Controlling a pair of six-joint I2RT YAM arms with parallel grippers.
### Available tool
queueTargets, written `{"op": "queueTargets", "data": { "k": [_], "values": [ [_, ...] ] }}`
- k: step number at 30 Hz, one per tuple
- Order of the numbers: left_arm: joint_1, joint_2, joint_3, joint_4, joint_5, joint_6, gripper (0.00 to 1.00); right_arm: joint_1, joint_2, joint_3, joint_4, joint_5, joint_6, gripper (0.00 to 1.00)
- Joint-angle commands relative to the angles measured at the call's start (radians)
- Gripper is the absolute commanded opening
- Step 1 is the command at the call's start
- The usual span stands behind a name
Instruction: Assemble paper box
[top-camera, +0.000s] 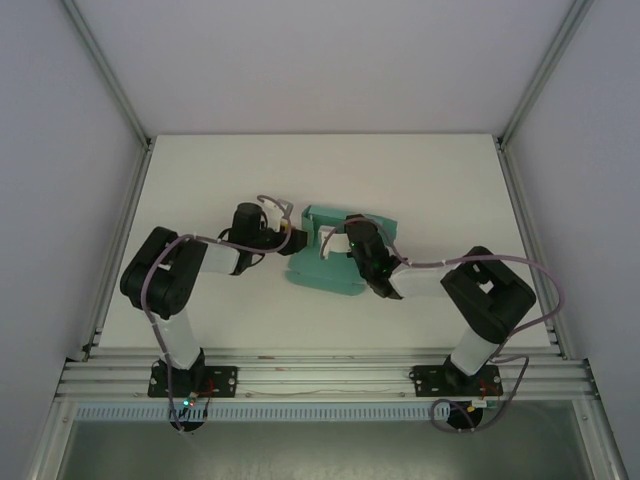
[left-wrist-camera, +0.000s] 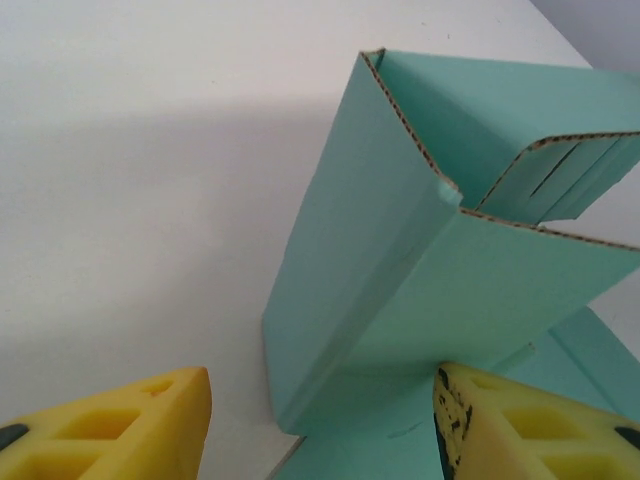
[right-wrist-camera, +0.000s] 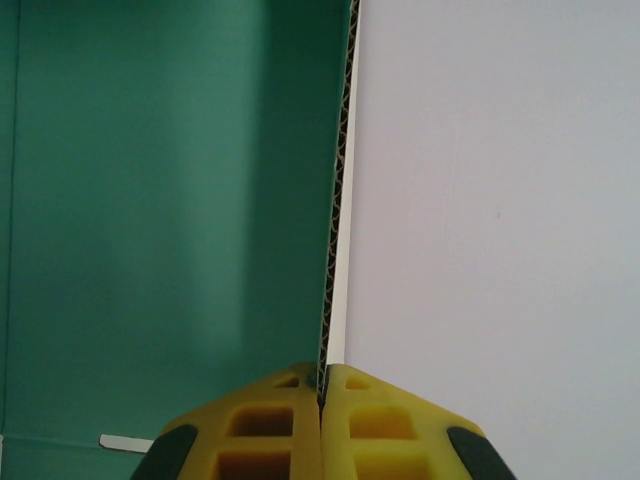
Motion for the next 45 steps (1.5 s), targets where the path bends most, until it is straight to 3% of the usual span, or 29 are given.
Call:
{"op": "queueTargets", "data": {
  "k": [1, 5, 11, 16, 18, 26, 29, 31, 35, 37, 41, 45],
  "values": [
    [-0.013, 0.018, 0.031, 0.058, -0.045, 0.034, 0.61, 0.016, 0.016, -0.012, -0.017, -0.003, 0.008, 0.00],
    [-0.032, 0.015, 0.046, 0.051, -0.104, 0.040, 0.59, 0.022, 0.016, 0.001, -0.068, -0.008, 0.024, 0.00],
    [-0.084, 0.013, 0.062, 0.029, -0.222, 0.042, 0.47, 0.030, 0.043, 0.012, -0.074, -0.002, 0.050, 0.00],
    [-0.149, 0.017, 0.091, -0.030, -0.429, 0.058, 0.28, 0.042, 0.056, 0.017, -0.062, 0.010, 0.069, 0.00],
    [-0.167, 0.026, 0.106, -0.050, -0.505, 0.042, 0.28, 0.047, 0.054, 0.017, -0.061, 0.012, 0.083, 0.00],
    [-0.186, 0.082, 0.157, -0.073, -0.618, -0.047, 0.24, 0.056, 0.037, 0.006, -0.064, 0.015, 0.148, 0.00],
    [-0.199, 0.088, 0.175, -0.103, -0.700, -0.044, 0.15, 0.056, 0.036, 0.006, -0.072, 0.015, 0.165, 0.00],
    [-0.206, 0.088, 0.178, -0.120, -0.759, -0.053, 0.00, 0.056, 0.037, 0.008, -0.077, 0.019, 0.176, 0.00],
    [-0.215, 0.088, 0.160, -0.135, -0.899, -0.100, 0.00, 0.056, 0.039, 0.005, -0.080, 0.027, 0.199, 0.00],
    [-0.216, 0.112, 0.149, -0.143, -0.908, -0.104, 0.00, 0.056, 0.043, 0.005, -0.080, 0.031, 0.204, 0.00],
    [-0.216, 0.100, 0.130, -0.168, -0.822, -0.077, 0.00, 0.056, 0.052, 0.003, -0.074, 0.037, 0.203, 0.00],
    [-0.215, 0.024, 0.117, -0.193, -0.801, -0.073, 0.36, 0.056, 0.047, 0.006, -0.082, 0.027, 0.214, 0.00]
  ]
}}
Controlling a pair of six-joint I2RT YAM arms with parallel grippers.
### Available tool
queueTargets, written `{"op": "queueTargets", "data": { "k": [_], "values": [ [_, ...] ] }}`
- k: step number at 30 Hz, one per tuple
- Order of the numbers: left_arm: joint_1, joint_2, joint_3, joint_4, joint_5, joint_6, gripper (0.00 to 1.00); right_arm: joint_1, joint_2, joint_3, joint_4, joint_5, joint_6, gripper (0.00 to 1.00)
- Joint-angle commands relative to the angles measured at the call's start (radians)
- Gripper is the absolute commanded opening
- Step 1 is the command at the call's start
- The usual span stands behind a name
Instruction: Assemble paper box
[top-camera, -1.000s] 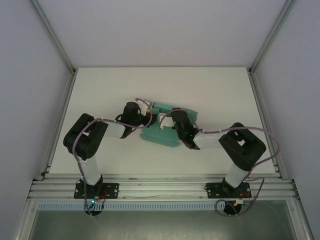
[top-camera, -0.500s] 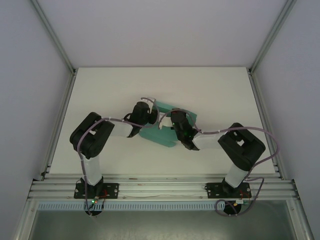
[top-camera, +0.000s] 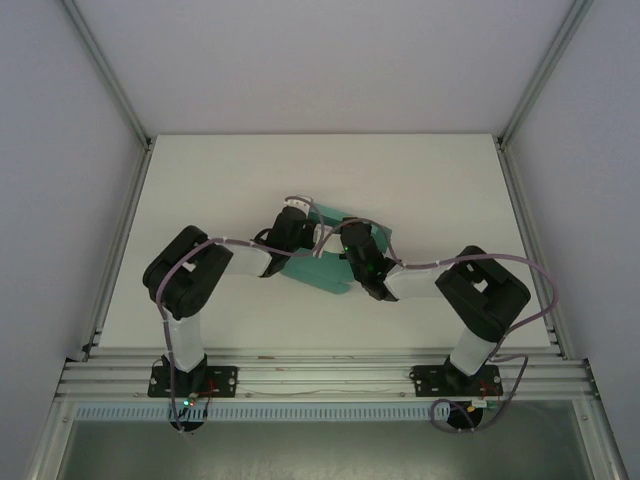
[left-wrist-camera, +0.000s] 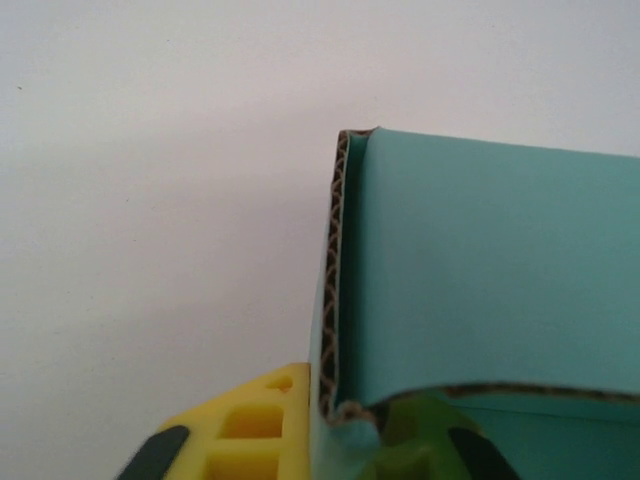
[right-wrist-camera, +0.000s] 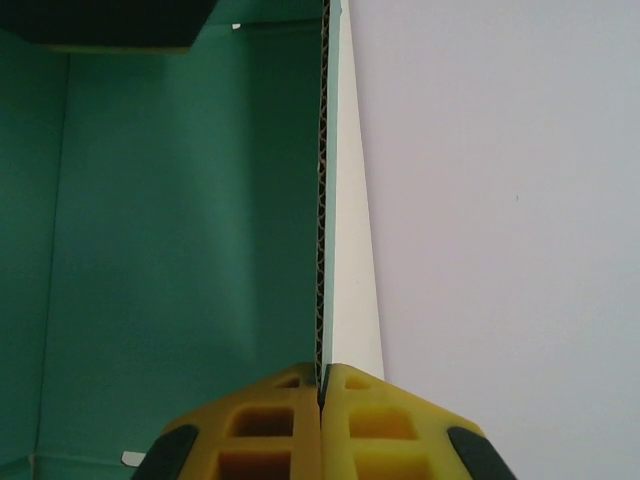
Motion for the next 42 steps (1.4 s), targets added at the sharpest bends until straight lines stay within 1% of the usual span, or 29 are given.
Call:
{"op": "queueTargets", "data": {
  "k": [1, 4, 6, 11, 14, 18, 23, 24, 25, 26, 27, 31, 33, 37, 38, 40, 41, 42],
  "values": [
    [0.028, -0.045, -0.023, -0.079, -0.047, -0.012, 0.36, 0.011, 0.020, -0.007, -0.079, -0.020, 0.036, 0.00],
    [0.030, -0.064, -0.015, -0.082, -0.024, -0.002, 0.37, 0.011, 0.018, -0.005, -0.086, -0.028, 0.035, 0.00],
    [0.030, -0.060, 0.001, -0.088, -0.015, 0.005, 0.44, 0.011, 0.016, -0.004, -0.084, -0.027, 0.033, 0.00],
    [0.032, -0.027, 0.035, -0.099, -0.014, 0.000, 0.43, 0.011, 0.006, -0.004, -0.097, -0.032, 0.037, 0.00],
    [0.039, -0.008, 0.056, -0.121, -0.039, -0.024, 0.43, 0.011, -0.002, -0.001, -0.121, -0.034, 0.045, 0.00],
    [0.047, -0.016, 0.045, -0.082, 0.000, -0.022, 0.44, 0.012, -0.002, 0.002, -0.133, -0.037, 0.052, 0.00],
    [0.047, 0.017, 0.072, -0.088, -0.001, -0.003, 0.29, 0.011, 0.001, 0.006, -0.129, -0.043, 0.065, 0.00],
    [0.047, 0.026, 0.076, -0.090, -0.008, -0.004, 0.24, 0.011, 0.000, 0.007, -0.132, -0.045, 0.067, 0.00],
    [0.046, 0.030, 0.078, -0.090, -0.020, -0.006, 0.16, 0.011, 0.001, 0.011, -0.137, -0.045, 0.068, 0.00],
    [0.047, 0.030, 0.080, -0.091, -0.036, -0.005, 0.03, 0.011, 0.001, 0.012, -0.140, -0.046, 0.070, 0.00],
    [0.047, 0.057, 0.080, -0.096, -0.058, -0.004, 0.00, 0.011, 0.000, 0.012, -0.141, -0.045, 0.071, 0.00],
    [0.044, 0.061, 0.059, -0.116, -0.229, -0.037, 0.00, 0.012, -0.012, 0.013, -0.159, -0.040, 0.087, 0.00],
    [0.041, 0.053, 0.030, -0.111, -0.288, -0.040, 0.00, 0.011, -0.022, 0.018, -0.181, -0.039, 0.099, 0.00],
    [0.027, 0.043, -0.021, -0.082, -0.372, -0.013, 0.00, 0.012, -0.026, 0.018, -0.183, -0.023, 0.103, 0.00],
    [0.028, 0.043, -0.023, -0.091, -0.378, -0.016, 0.00, 0.011, -0.026, 0.018, -0.183, -0.019, 0.103, 0.00],
    [0.027, 0.042, -0.022, -0.112, -0.342, -0.006, 0.00, 0.010, -0.026, 0.018, -0.186, -0.016, 0.103, 0.00],
    [0.031, 0.014, -0.020, -0.117, -0.276, 0.000, 0.00, 0.010, -0.025, 0.020, -0.188, -0.018, 0.106, 0.00],
    [0.030, -0.002, -0.019, -0.132, -0.237, -0.012, 0.00, 0.008, -0.025, 0.023, -0.190, -0.019, 0.110, 0.00]
  ]
}}
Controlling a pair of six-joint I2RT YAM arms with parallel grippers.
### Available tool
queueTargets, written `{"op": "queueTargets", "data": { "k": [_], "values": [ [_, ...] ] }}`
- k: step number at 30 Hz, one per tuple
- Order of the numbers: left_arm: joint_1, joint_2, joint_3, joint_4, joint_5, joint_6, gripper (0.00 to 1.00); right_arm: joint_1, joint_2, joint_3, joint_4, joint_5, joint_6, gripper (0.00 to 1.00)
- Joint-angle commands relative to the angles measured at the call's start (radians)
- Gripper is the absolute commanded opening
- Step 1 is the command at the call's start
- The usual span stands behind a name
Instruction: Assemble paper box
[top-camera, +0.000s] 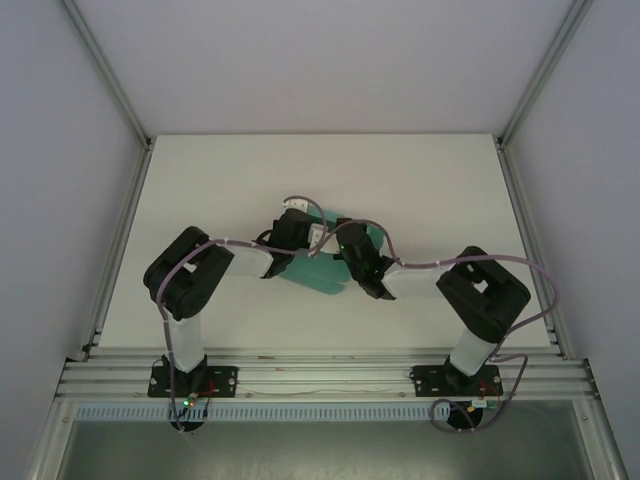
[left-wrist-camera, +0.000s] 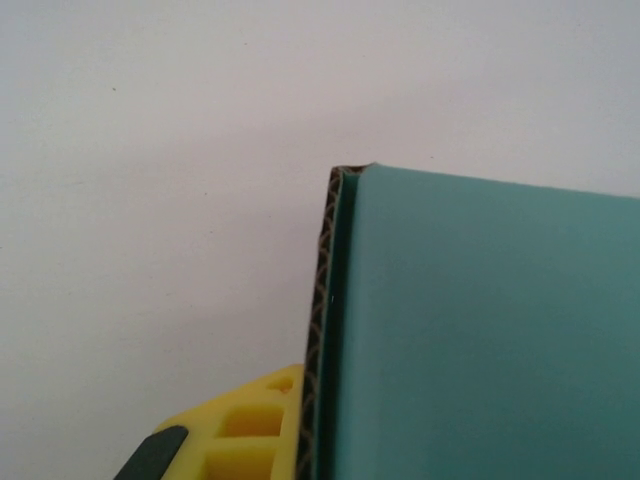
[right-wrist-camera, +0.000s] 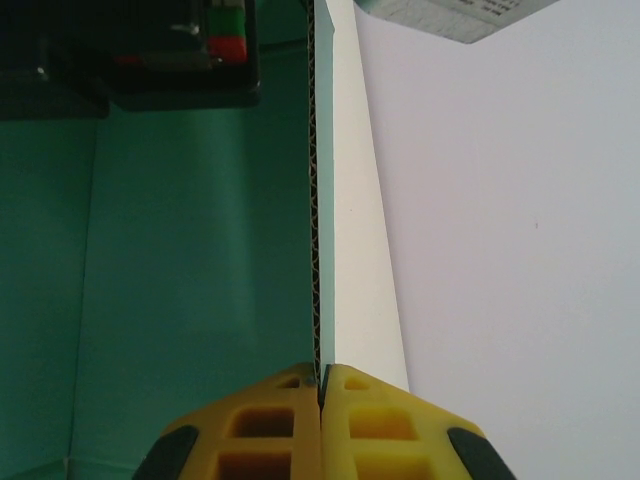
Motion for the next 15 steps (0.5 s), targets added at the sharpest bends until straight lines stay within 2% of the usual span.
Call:
{"op": "queueTargets", "data": {
  "k": [1, 2, 6, 9, 11, 12, 13, 14, 15],
  "values": [
    [0.053, -0.031, -0.041, -0.105, -0.041, -0.028, 0.00, -0.005, -0.019, -0.006, -0.139, 0.034, 0.051, 0.00],
    [0.052, -0.050, -0.045, -0.106, -0.003, -0.041, 0.00, -0.005, -0.019, 0.001, -0.145, 0.034, 0.068, 0.01],
    [0.052, -0.105, -0.052, -0.106, 0.077, -0.074, 0.00, -0.009, -0.043, 0.019, -0.143, 0.029, 0.172, 0.36],
    [0.052, -0.128, -0.071, -0.095, 0.083, -0.085, 0.00, -0.010, -0.103, 0.005, -0.168, -0.006, 0.220, 0.49],
    [0.053, -0.136, -0.070, -0.120, 0.074, -0.090, 0.00, -0.009, -0.164, -0.013, -0.190, -0.032, 0.270, 0.68],
    [0.052, -0.142, -0.070, -0.133, 0.073, -0.100, 0.00, -0.011, -0.200, -0.022, -0.201, -0.048, 0.303, 0.71],
    [0.052, -0.151, -0.074, -0.135, 0.070, -0.110, 0.00, -0.010, -0.244, -0.032, -0.225, -0.069, 0.337, 0.92],
    [0.052, -0.160, -0.084, -0.135, 0.068, -0.118, 0.00, -0.011, -0.288, -0.043, -0.239, -0.085, 0.370, 1.00],
    [0.053, -0.171, -0.091, -0.135, 0.067, -0.128, 0.00, -0.014, -0.332, -0.053, -0.255, -0.107, 0.402, 1.00]
  ]
}}
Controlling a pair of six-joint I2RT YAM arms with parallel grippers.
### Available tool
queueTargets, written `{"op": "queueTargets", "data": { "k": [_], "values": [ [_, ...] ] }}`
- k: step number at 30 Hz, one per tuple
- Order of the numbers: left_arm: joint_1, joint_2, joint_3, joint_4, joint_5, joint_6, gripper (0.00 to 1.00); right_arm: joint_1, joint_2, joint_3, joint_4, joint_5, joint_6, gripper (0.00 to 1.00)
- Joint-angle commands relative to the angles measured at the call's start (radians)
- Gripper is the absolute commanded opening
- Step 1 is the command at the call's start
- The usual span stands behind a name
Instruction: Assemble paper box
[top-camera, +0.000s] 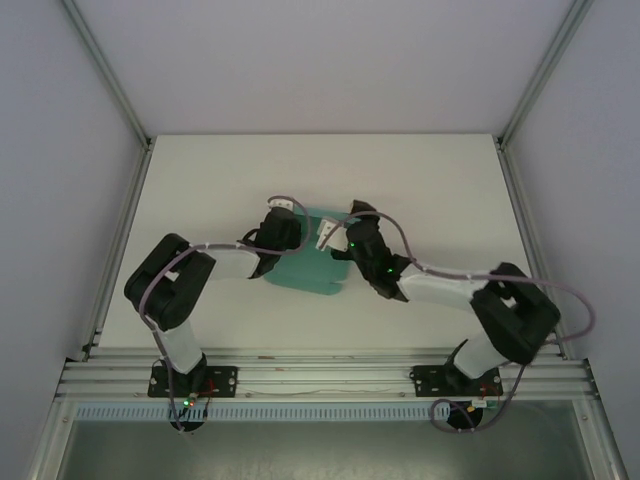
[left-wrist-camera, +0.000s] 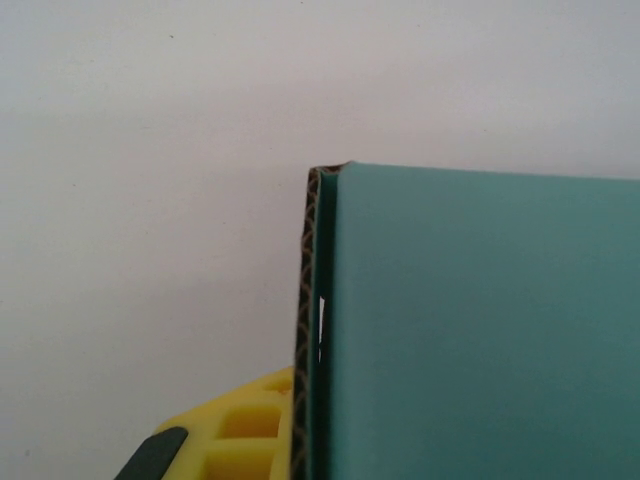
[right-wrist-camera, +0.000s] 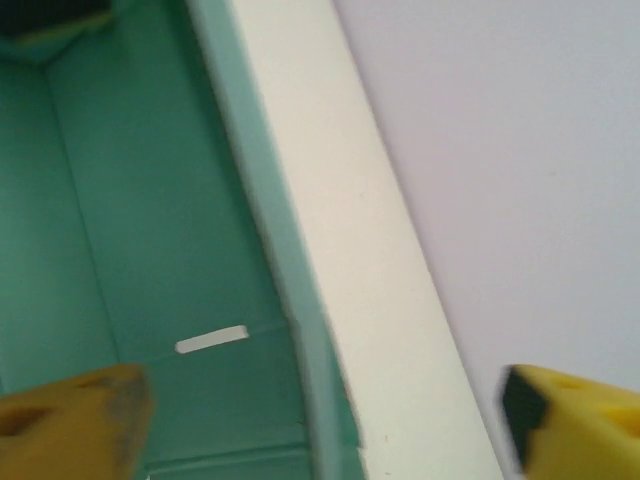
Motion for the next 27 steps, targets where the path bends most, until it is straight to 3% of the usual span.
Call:
{"op": "queueTargets", "data": {
  "k": [1, 6, 8, 12, 21, 27],
  "values": [
    [-0.001, -0.064, -0.030, -0.029, -0.008, -0.050, 0.00, -0.011, -0.158, -0.036, -0.078, -0.076, 0.173, 1.00],
    [-0.001, -0.112, -0.036, -0.071, -0.021, -0.060, 0.00, -0.090, -0.385, -0.021, -0.124, -0.088, 0.444, 1.00],
    [-0.001, -0.131, -0.045, -0.072, -0.012, -0.067, 0.00, -0.137, -0.353, 0.012, -0.162, -0.076, 0.578, 1.00],
    [-0.001, -0.154, -0.054, -0.082, 0.004, -0.087, 0.00, -0.172, -0.322, 0.066, -0.238, -0.076, 0.704, 1.00],
    [-0.001, -0.205, -0.055, -0.124, 0.022, -0.111, 0.00, -0.177, -0.159, 0.075, -0.192, -0.063, 0.780, 1.00],
    [0.000, -0.201, -0.036, -0.136, 0.056, -0.140, 0.00, -0.178, -0.086, 0.066, -0.110, -0.217, 0.834, 1.00]
  ]
}}
